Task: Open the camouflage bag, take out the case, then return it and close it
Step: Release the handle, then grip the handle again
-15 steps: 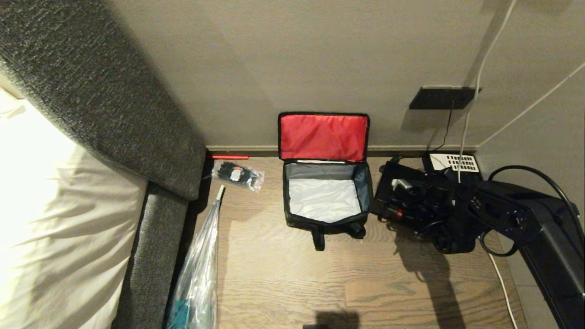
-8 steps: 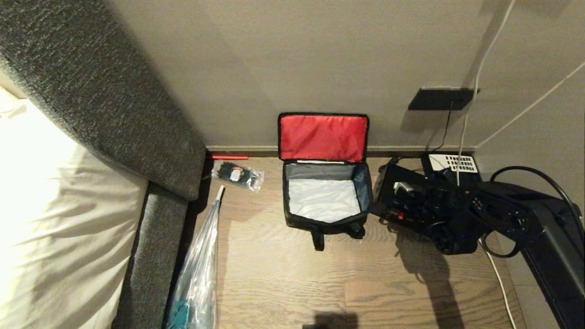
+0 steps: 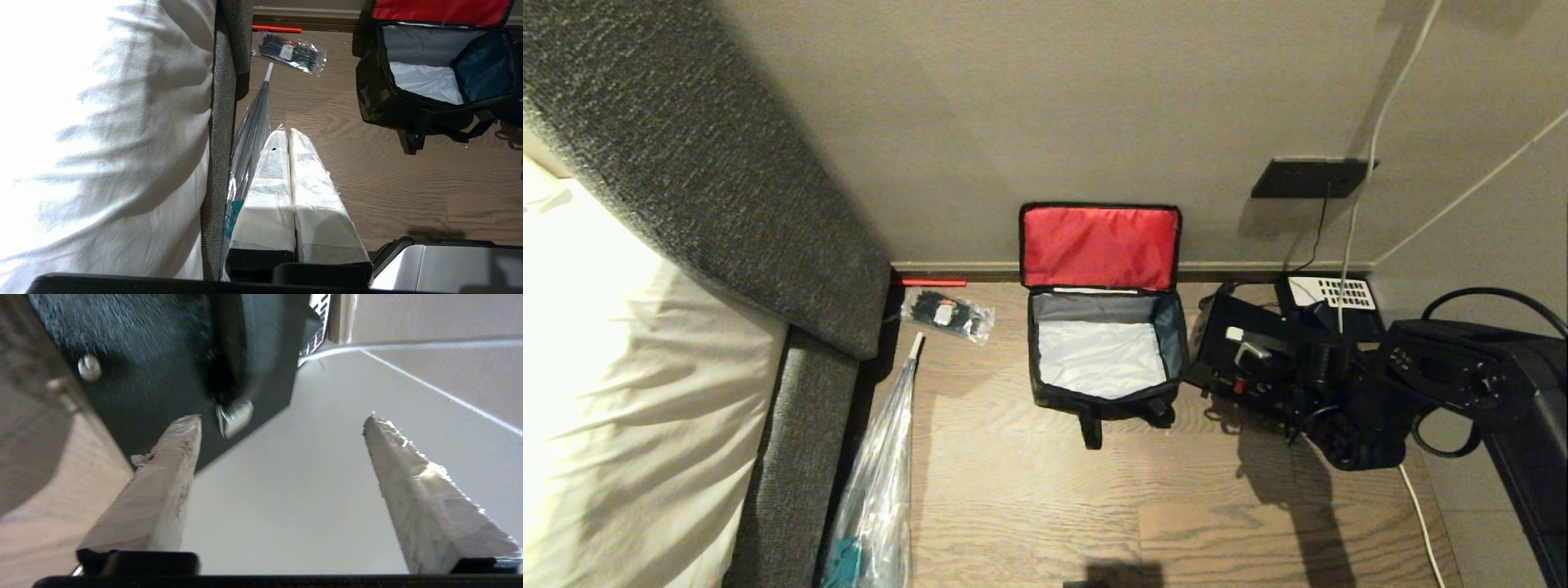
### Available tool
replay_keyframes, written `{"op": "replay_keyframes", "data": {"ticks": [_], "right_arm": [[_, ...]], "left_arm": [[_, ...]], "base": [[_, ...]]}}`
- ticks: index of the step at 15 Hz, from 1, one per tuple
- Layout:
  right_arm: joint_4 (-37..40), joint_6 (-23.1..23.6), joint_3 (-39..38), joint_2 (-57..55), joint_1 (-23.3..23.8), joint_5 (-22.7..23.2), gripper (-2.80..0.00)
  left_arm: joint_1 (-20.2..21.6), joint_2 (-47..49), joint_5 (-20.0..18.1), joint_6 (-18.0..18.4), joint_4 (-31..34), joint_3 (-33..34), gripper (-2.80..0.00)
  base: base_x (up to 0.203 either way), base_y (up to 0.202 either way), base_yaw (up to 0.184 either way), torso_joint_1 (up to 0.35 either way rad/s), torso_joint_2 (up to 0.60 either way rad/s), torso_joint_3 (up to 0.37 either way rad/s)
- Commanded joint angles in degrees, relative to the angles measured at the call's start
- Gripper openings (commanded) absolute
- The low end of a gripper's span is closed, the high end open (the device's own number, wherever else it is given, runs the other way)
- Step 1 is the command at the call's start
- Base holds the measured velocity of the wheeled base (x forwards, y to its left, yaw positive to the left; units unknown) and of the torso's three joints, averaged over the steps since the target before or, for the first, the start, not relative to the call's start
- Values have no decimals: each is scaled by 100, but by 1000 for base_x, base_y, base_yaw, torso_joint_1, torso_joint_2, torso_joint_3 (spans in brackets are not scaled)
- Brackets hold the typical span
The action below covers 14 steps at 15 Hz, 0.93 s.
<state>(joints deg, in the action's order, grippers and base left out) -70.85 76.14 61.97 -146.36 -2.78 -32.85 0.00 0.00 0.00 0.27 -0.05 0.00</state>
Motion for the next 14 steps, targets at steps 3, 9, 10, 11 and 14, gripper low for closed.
{"op": "replay_keyframes", "data": {"ticks": [3, 9, 10, 11, 14], "right_arm": [[334, -92, -923, 1341, 52, 227, -280], [1784, -1077, -2306, 4209, 186, 325, -280], [2177, -1555, -2561, 4776, 205, 327, -280], [2628, -2085, -2813, 5327, 219, 327, -280], [4437, -3916, -3319, 6551, 240, 228, -280]], "left_arm": [[0, 0, 0, 0, -4, 0, -280], [0, 0, 0, 0, -4, 0, -280], [0, 0, 0, 0, -4, 0, -280], [0, 0, 0, 0, -4, 0, -280], [0, 0, 0, 0, -4, 0, -280]], "base": [[0, 0, 0, 0, 0, 0], [0, 0, 0, 0, 0, 0], [0, 0, 0, 0, 0, 0], [0, 0, 0, 0, 0, 0], [0, 0, 0, 0, 0, 0]]}}
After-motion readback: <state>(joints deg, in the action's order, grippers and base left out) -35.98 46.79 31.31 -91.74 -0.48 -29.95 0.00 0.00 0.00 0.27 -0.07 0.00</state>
